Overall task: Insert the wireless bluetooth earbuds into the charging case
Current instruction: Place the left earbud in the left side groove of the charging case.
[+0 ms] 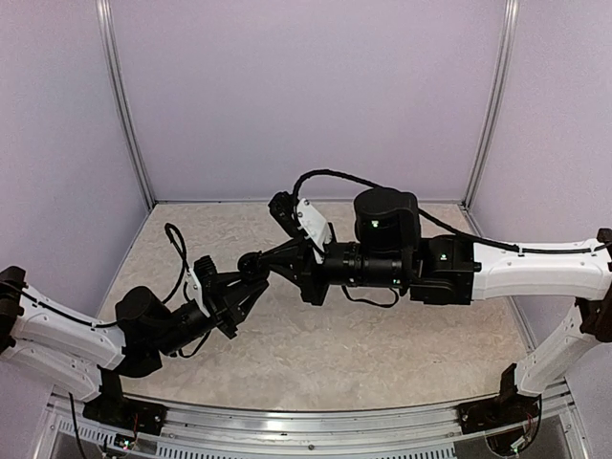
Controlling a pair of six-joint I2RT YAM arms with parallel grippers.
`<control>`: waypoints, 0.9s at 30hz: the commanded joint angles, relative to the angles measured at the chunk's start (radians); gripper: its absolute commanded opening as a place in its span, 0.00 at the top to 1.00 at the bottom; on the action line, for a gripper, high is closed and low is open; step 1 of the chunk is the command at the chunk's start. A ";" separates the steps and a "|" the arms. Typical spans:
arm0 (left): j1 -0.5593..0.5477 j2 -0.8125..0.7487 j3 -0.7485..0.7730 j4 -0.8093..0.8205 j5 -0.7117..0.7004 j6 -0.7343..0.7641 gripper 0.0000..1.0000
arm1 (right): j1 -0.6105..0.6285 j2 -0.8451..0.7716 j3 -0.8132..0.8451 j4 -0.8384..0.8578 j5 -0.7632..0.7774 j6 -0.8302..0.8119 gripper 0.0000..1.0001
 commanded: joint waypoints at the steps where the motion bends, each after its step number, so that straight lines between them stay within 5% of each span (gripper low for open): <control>1: -0.005 0.003 0.020 0.038 -0.010 0.009 0.93 | 0.013 0.019 0.018 0.052 0.033 0.030 0.97; 27: -0.003 -0.001 0.018 0.039 -0.030 0.019 0.93 | 0.045 0.009 0.001 0.029 0.105 0.020 1.00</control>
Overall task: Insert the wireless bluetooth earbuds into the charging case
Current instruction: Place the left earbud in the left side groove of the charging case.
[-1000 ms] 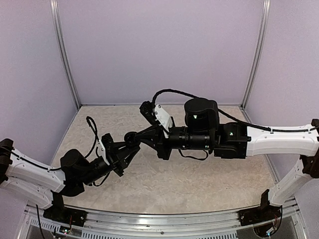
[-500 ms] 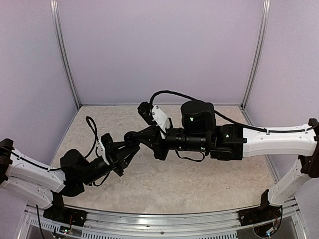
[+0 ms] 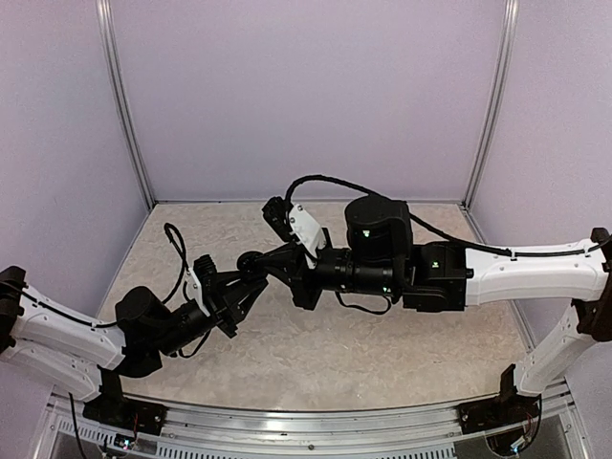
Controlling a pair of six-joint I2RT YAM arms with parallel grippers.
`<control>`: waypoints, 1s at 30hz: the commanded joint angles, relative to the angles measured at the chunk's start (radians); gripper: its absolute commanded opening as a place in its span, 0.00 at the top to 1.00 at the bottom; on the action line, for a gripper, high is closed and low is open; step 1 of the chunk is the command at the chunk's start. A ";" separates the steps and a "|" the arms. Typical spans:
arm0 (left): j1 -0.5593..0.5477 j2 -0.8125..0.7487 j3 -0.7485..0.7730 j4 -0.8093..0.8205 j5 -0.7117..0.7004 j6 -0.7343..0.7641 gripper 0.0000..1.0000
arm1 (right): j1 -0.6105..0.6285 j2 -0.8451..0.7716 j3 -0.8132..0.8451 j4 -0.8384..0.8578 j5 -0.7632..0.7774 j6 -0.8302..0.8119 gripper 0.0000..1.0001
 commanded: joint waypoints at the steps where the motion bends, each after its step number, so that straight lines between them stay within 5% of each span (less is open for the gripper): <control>1: -0.003 -0.002 0.018 0.035 -0.012 0.015 0.93 | 0.020 -0.022 0.000 -0.004 0.025 0.000 1.00; 25: -0.003 -0.008 0.017 0.033 -0.018 0.020 0.93 | 0.033 -0.024 0.003 -0.047 0.051 0.000 1.00; 30: -0.004 -0.008 0.017 0.031 -0.012 0.016 0.93 | 0.032 -0.009 0.008 -0.059 0.044 0.004 0.88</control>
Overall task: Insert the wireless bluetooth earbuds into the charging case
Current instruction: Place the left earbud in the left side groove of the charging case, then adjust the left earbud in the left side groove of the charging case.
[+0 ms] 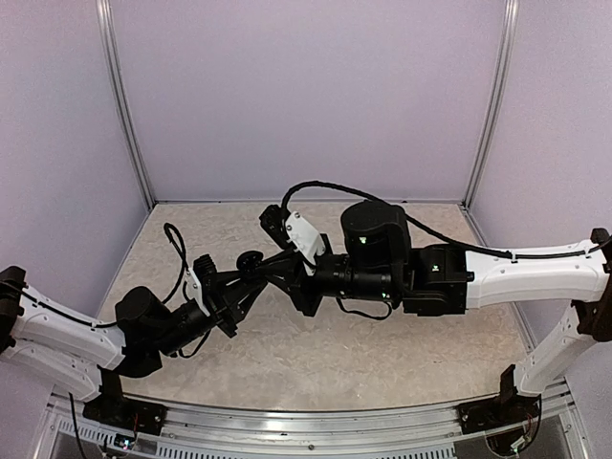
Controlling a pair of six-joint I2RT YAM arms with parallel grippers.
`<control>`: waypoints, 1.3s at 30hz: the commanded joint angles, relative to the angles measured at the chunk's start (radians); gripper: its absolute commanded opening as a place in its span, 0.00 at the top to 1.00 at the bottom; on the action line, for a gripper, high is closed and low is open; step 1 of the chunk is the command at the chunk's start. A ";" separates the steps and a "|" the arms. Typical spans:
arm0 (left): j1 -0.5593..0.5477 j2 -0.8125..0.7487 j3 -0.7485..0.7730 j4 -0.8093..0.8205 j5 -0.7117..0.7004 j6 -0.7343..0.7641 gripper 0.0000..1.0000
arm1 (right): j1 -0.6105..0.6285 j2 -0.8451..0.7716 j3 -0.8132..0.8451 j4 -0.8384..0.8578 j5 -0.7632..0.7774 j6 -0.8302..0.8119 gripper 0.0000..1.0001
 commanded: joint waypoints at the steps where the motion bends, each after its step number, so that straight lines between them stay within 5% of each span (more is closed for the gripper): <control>1: -0.004 -0.008 0.017 0.032 -0.004 0.008 0.93 | 0.010 -0.008 0.008 -0.025 0.012 0.006 0.87; 9: -0.003 -0.011 0.017 0.029 0.016 0.004 0.93 | 0.010 -0.028 -0.007 -0.016 -0.045 -0.007 0.84; 19: 0.002 -0.055 0.014 -0.040 0.182 -0.001 0.93 | 0.005 -0.206 -0.052 -0.089 -0.033 -0.175 0.47; 30: 0.000 -0.045 0.046 -0.086 0.226 -0.011 0.93 | 0.004 -0.133 0.076 -0.235 0.007 -0.219 0.07; 39: -0.006 -0.024 0.056 -0.077 0.231 -0.016 0.93 | 0.005 -0.068 0.126 -0.279 0.051 -0.203 0.00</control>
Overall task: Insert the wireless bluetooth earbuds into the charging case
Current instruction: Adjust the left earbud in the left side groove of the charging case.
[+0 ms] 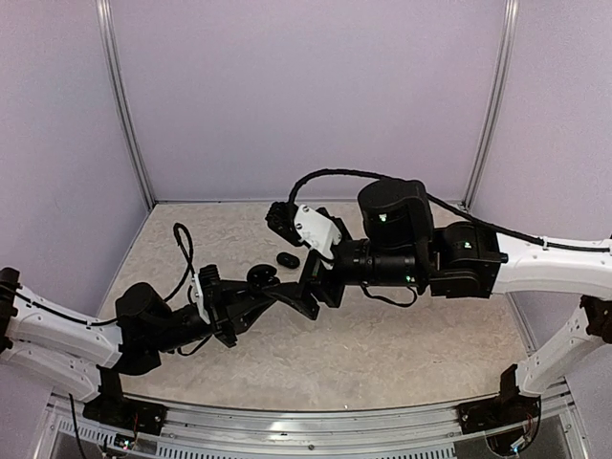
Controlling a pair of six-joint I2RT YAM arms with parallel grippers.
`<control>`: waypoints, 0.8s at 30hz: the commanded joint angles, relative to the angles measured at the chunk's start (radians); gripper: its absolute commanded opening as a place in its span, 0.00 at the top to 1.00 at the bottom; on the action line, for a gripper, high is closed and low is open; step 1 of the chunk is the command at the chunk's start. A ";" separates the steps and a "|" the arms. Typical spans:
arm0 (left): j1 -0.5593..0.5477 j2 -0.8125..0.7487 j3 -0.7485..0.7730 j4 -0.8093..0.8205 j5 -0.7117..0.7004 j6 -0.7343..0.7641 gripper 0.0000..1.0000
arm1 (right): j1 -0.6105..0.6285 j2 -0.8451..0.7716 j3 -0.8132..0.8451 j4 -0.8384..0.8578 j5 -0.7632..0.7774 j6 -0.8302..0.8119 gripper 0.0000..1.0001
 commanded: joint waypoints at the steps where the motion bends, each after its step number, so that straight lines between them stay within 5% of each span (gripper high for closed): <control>1: -0.005 0.015 0.032 0.010 0.016 -0.008 0.93 | 0.004 0.014 0.035 -0.026 0.044 0.009 0.01; 24: -0.017 0.023 0.039 0.004 -0.008 0.013 0.93 | 0.003 0.121 0.126 -0.083 0.150 0.068 0.01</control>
